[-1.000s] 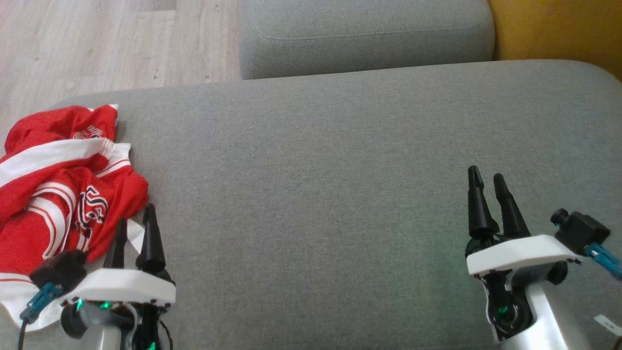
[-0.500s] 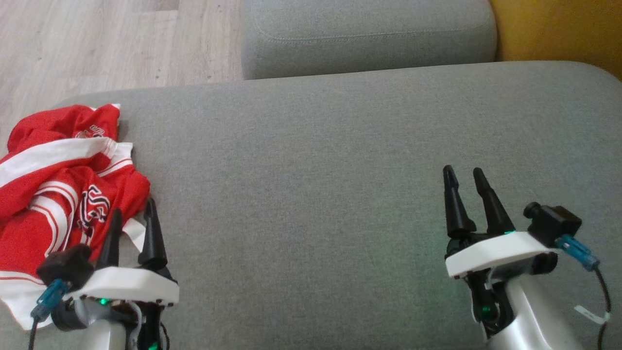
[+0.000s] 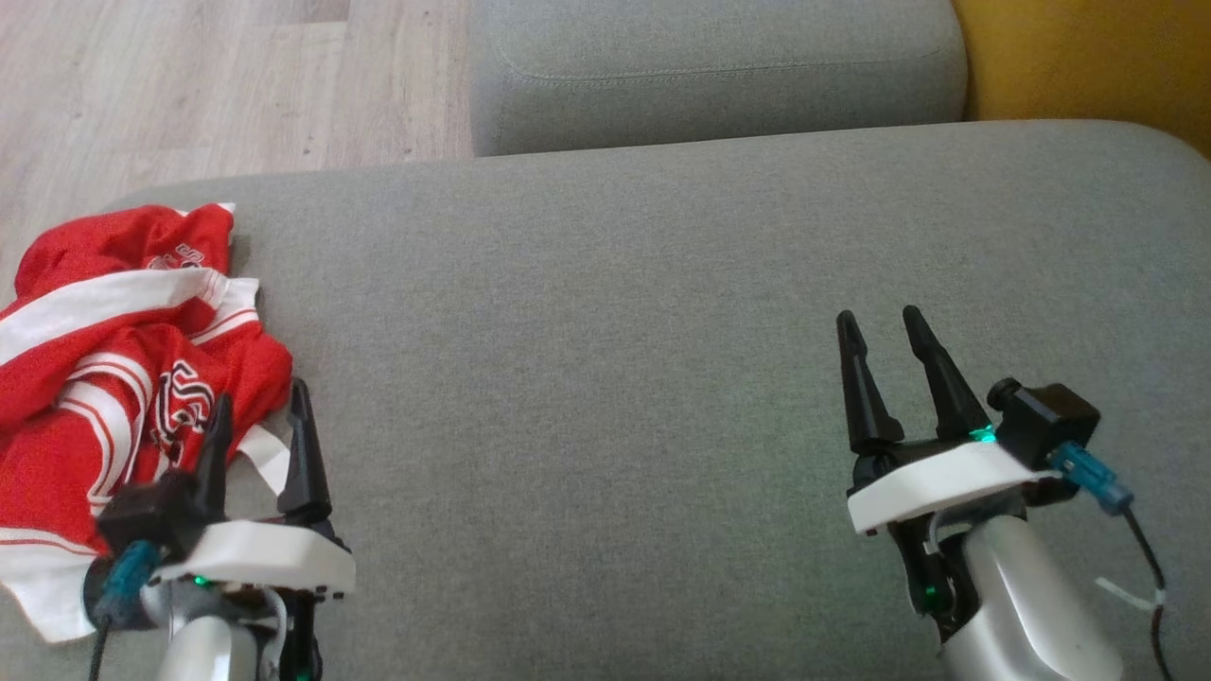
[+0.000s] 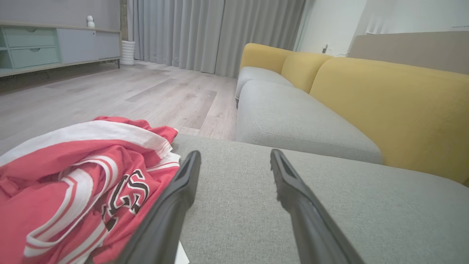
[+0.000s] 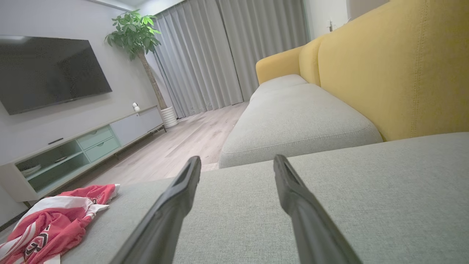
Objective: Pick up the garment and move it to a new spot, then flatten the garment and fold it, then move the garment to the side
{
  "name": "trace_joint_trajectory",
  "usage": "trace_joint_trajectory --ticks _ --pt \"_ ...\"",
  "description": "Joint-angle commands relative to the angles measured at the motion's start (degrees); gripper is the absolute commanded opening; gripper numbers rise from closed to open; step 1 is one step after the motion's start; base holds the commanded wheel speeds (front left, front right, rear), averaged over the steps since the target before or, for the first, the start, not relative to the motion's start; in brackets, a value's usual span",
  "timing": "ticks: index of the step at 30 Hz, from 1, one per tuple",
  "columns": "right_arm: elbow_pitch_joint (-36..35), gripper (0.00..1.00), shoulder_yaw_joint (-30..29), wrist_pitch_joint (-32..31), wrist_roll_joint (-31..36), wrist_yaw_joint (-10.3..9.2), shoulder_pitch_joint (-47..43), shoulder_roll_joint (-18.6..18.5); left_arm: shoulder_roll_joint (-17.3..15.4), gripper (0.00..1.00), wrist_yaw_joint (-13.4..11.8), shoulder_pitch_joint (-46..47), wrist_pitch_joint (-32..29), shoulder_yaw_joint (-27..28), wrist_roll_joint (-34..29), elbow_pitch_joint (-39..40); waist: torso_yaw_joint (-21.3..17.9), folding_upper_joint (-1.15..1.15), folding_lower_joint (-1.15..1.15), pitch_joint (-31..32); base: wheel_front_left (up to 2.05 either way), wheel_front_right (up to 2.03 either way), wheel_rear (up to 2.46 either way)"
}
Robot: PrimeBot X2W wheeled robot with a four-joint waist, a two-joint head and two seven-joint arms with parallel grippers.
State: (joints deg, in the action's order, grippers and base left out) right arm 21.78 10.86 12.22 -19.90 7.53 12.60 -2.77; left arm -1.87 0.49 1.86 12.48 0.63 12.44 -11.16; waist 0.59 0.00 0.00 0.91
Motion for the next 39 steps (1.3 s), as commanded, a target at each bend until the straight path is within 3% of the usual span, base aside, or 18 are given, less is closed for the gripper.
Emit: trace_joint_trajectory --ticks 1,11,39 --pt "-1.66 1.0 1.58 1.08 1.62 -0.04 3.4 -0.08 -1.06 1.0 -0.12 3.79 0.84 1.57 -1.85 2.4 -0.04 0.0 0.0 0.0 0.0 0.0 0.0" --pt "-1.27 1.0 2.41 2.77 7.28 -0.04 3.95 -0.11 -1.08 1.0 -0.43 4.13 2.51 1.84 -8.77 3.3 -0.24 0.0 0.0 0.19 0.0 0.0 0.0" --pt "-0.9 1.0 1.39 2.78 7.46 -0.04 2.95 -0.11 -1.01 1.0 -0.34 3.8 2.52 2.0 -7.71 2.48 0.63 0.0 0.0 0.64 0.0 0.0 0.0"
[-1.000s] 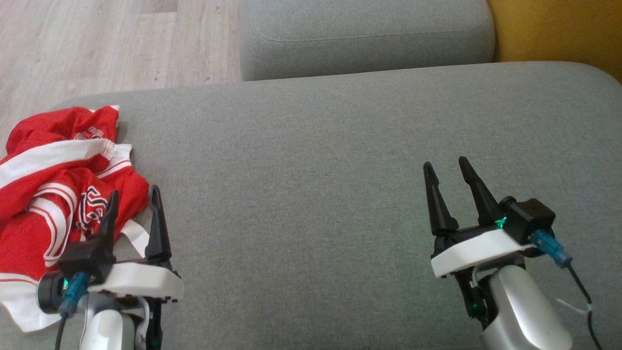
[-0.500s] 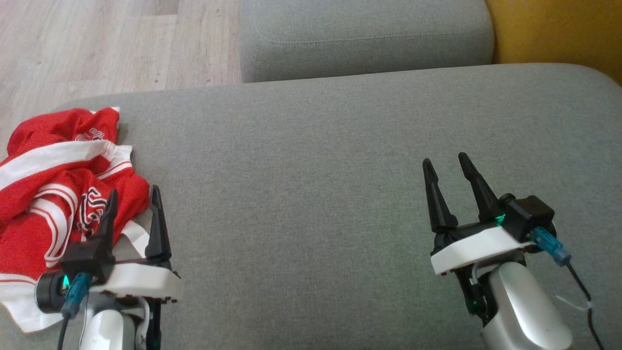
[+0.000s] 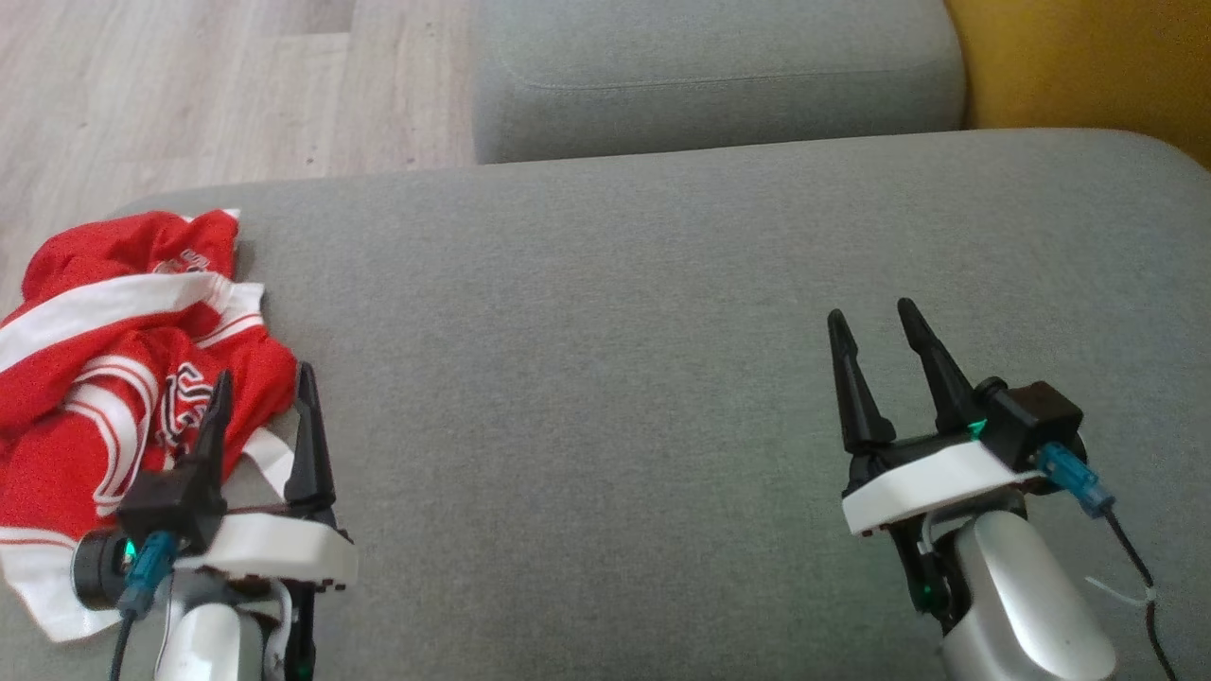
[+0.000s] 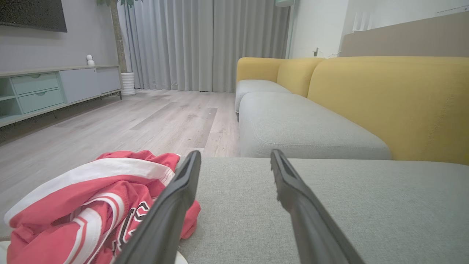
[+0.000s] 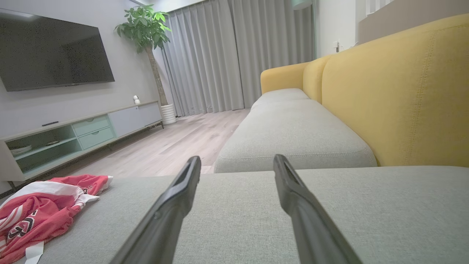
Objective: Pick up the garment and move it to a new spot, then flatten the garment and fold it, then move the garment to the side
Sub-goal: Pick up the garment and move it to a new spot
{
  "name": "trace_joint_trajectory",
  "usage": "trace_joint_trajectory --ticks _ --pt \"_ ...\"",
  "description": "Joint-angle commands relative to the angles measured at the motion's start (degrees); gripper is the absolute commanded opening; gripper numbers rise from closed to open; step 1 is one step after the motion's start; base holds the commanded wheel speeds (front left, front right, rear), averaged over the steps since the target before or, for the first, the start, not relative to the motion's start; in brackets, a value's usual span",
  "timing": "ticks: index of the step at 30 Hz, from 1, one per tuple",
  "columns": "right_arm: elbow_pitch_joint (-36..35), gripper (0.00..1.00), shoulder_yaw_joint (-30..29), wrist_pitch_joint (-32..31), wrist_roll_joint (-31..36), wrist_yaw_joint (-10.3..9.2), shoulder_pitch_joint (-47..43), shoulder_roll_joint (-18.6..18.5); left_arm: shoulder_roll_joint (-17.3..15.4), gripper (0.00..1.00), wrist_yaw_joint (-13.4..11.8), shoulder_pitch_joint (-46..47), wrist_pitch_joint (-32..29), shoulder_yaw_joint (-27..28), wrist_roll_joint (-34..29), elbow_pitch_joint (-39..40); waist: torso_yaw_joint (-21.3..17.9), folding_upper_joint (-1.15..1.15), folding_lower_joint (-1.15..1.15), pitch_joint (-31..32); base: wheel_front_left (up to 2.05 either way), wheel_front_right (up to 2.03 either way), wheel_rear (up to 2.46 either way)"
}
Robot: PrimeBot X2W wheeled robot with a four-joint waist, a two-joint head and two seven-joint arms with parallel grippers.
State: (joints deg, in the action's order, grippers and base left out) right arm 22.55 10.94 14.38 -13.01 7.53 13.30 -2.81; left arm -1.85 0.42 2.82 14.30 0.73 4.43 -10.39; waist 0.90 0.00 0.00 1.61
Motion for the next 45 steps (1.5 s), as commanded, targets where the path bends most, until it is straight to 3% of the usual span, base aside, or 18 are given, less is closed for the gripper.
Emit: trace_joint_trajectory --ticks 1,6,27,38,45 --pt "-1.65 1.0 1.48 0.62 0.67 -0.04 2.22 -0.07 -1.03 1.0 -0.3 2.9 0.7 1.94 0.6 1.63 0.71 0.0 0.0 -0.1 0.0 0.0 0.0" --pt "-1.64 1.0 2.47 0.62 0.65 -0.04 2.12 -0.07 -1.03 1.0 -0.33 3.1 0.7 2.12 1.48 1.33 3.18 0.0 0.0 -0.22 0.0 0.0 0.0" --pt "-2.48 1.0 7.16 0.62 -3.26 -0.04 0.69 -0.07 -1.03 1.0 0.73 3.12 0.7 5.33 1.37 -1.24 20.8 0.0 0.0 0.65 0.0 0.0 0.0" --pt "-2.77 1.0 7.31 0.62 -3.71 -0.04 0.7 -0.07 -1.04 1.0 2.77 5.18 0.14 5.47 4.67 -3.65 21.83 0.0 0.0 0.81 0.0 0.0 0.0" --pt "-3.15 1.0 6.72 0.62 -3.44 -0.04 0.86 -0.07 -4.97 1.0 5.52 14.14 -12.18 6.08 11.18 -3.72 20.34 0.0 0.0 -0.22 0.0 0.0 0.0"
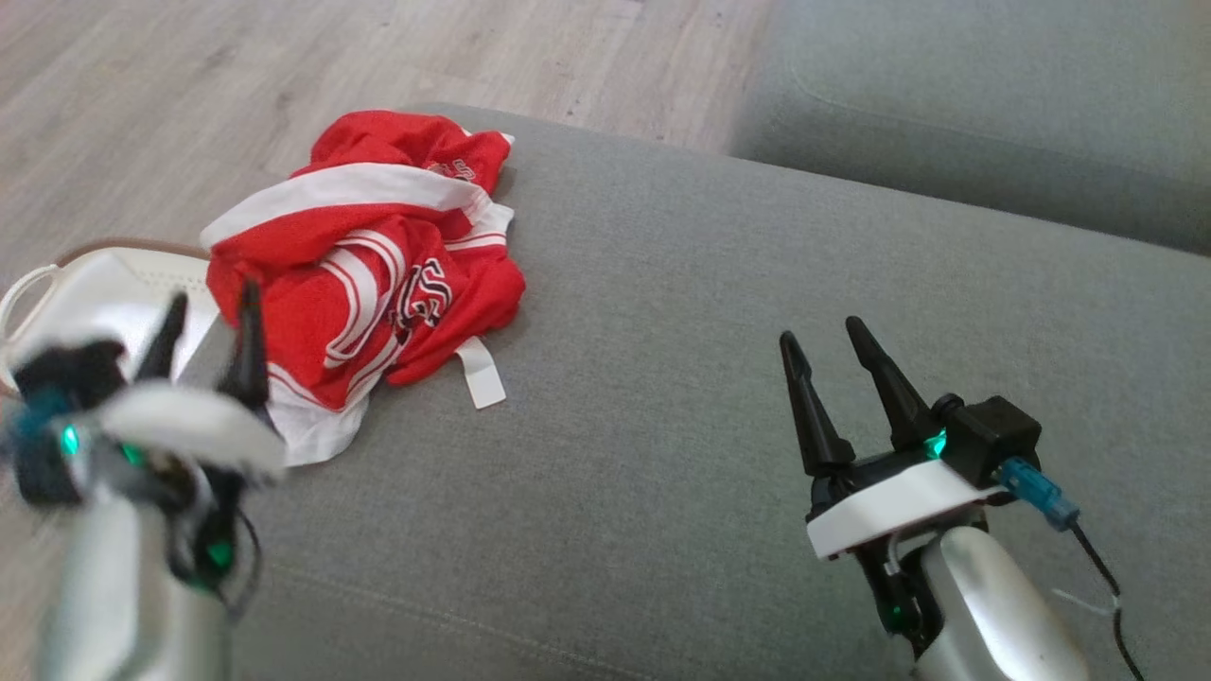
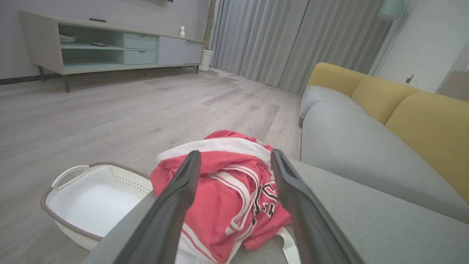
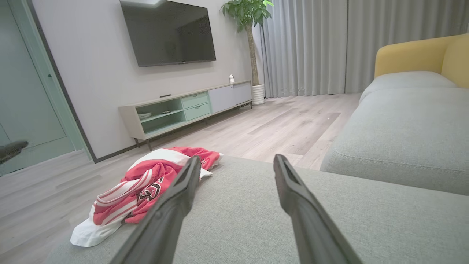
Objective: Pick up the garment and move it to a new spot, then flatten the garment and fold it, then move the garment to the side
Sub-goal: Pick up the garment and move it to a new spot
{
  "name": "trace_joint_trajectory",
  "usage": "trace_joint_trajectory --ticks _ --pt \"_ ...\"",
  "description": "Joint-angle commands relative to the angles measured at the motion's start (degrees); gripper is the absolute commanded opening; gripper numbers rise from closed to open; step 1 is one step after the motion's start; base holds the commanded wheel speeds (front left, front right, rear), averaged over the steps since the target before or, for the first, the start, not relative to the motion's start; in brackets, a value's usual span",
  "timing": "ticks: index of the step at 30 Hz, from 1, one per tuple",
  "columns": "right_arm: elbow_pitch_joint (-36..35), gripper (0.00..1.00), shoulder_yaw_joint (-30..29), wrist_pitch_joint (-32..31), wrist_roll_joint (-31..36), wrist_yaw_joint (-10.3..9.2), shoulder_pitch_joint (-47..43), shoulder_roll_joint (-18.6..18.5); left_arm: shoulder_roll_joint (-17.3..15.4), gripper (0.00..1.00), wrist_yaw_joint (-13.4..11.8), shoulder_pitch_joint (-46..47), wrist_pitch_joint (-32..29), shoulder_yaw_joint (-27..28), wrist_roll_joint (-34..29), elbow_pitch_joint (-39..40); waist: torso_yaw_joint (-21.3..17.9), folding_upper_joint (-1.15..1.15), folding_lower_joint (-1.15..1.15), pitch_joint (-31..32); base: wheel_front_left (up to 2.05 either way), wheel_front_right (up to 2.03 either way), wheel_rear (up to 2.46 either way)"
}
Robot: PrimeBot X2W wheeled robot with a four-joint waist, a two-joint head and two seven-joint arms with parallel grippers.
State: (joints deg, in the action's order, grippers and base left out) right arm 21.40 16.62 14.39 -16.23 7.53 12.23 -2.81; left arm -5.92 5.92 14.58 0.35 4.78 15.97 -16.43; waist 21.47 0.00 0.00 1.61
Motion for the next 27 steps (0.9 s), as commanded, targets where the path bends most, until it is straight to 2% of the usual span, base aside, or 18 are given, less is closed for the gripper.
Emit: trace_joint_trajectory --ticks 1,5,14,22,27 --pt "-2.02 1.0 1.1 0.61 -0.13 -0.04 2.13 -0.07 -1.83 1.0 0.27 4.3 -1.08 2.0 0.65 1.84 -0.65 0.0 0.0 -0.62 0.0 0.0 0.0" --pt "-2.1 1.0 1.78 0.61 0.04 -0.04 3.43 -0.07 -5.37 1.0 0.83 11.99 -8.16 2.46 4.07 -1.66 -3.02 0.0 0.0 -2.74 0.0 0.0 0.0" --pt "-2.38 1.0 2.82 0.61 0.55 -0.04 7.23 -0.38 -11.61 1.0 1.39 21.42 -23.67 0.8 8.74 -21.99 -10.62 0.0 0.0 -9.38 0.0 0.0 0.0" --pt "-2.81 1.0 3.17 0.61 0.17 -0.04 9.35 -0.7 -15.54 1.0 1.55 24.1 -26.6 -3.93 15.0 -31.65 -16.2 0.0 0.0 -13.66 0.0 0.0 0.0" --pt "-3.02 1.0 3.46 0.61 -0.03 -0.04 10.27 -0.6 -18.4 1.0 1.56 24.68 -25.31 -6.38 16.18 -36.71 -18.16 0.0 0.0 -14.85 0.0 0.0 0.0"
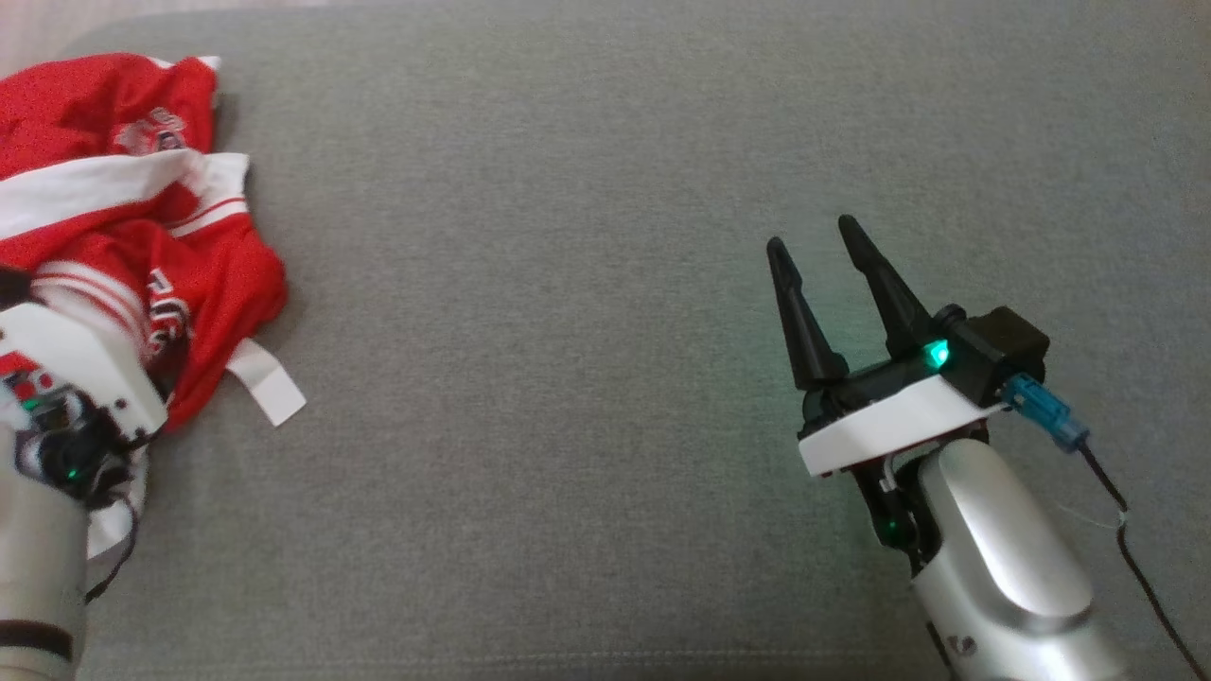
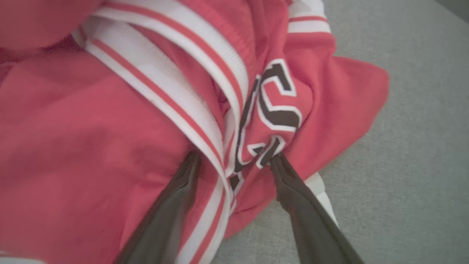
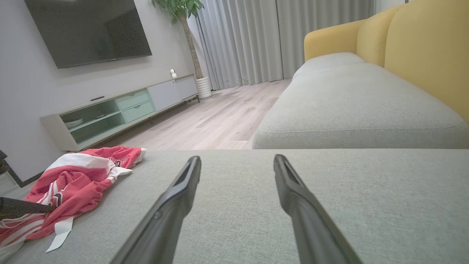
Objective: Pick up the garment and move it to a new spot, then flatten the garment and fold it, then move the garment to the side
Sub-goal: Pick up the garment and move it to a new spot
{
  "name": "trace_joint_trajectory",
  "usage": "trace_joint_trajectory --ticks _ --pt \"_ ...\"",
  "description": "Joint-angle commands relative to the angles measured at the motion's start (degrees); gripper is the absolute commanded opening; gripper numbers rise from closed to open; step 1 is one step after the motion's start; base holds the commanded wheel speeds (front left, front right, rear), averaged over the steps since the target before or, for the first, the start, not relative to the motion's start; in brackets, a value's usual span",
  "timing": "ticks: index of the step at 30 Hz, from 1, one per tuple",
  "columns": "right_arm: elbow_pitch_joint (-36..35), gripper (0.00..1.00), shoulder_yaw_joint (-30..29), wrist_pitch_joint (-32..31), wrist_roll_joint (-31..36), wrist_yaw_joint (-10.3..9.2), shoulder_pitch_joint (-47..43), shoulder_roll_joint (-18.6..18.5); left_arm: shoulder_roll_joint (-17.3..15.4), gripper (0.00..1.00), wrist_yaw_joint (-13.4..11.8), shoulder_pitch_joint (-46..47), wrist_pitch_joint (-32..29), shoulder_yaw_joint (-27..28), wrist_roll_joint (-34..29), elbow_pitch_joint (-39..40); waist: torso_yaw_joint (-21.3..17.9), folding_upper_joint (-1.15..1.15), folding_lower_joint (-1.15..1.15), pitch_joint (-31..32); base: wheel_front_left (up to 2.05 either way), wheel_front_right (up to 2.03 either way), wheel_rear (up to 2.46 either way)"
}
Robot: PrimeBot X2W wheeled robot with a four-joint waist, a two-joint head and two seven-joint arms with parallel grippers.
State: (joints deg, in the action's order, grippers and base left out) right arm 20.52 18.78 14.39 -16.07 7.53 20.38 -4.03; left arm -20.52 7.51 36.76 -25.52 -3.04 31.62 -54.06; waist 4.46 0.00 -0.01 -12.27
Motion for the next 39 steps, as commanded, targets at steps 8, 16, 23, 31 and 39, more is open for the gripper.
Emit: trace_joint_trajectory --ticks 8,16,23,31,39 --pt "-1.82 1.0 1.01 0.61 -0.36 -0.04 1.52 0.73 -5.39 0.0 -0.03 3.5 3.42 -3.84 2.12 -2.38 -1.11 0.0 0.01 0.45 0.0 0.0 0.0" --pt "-0.8 1.0 1.38 0.61 -1.46 -0.04 -0.58 0.87 -8.13 0.0 -0.03 3.09 5.09 -13.07 4.6 3.51 0.98 0.0 0.01 6.06 0.0 0.0 0.0" --pt "-0.22 1.0 1.44 0.61 -2.34 -0.04 -2.7 0.98 -10.42 0.0 -0.03 3.71 3.56 -19.05 7.94 12.89 2.05 0.0 0.01 10.67 0.0 0.0 0.0" --pt "-0.63 1.0 1.71 0.61 -3.0 -0.04 -4.03 1.08 -11.72 0.0 -0.02 4.82 1.01 -21.86 11.92 29.18 -0.48 0.0 0.01 13.08 0.0 0.0 0.0" --pt "-1.91 1.0 2.46 0.61 -2.49 -0.04 -3.23 1.12 -8.32 0.0 -1.81 5.5 0.11 -21.86 14.28 43.46 -7.9 0.0 0.01 12.29 0.0 0.0 0.0"
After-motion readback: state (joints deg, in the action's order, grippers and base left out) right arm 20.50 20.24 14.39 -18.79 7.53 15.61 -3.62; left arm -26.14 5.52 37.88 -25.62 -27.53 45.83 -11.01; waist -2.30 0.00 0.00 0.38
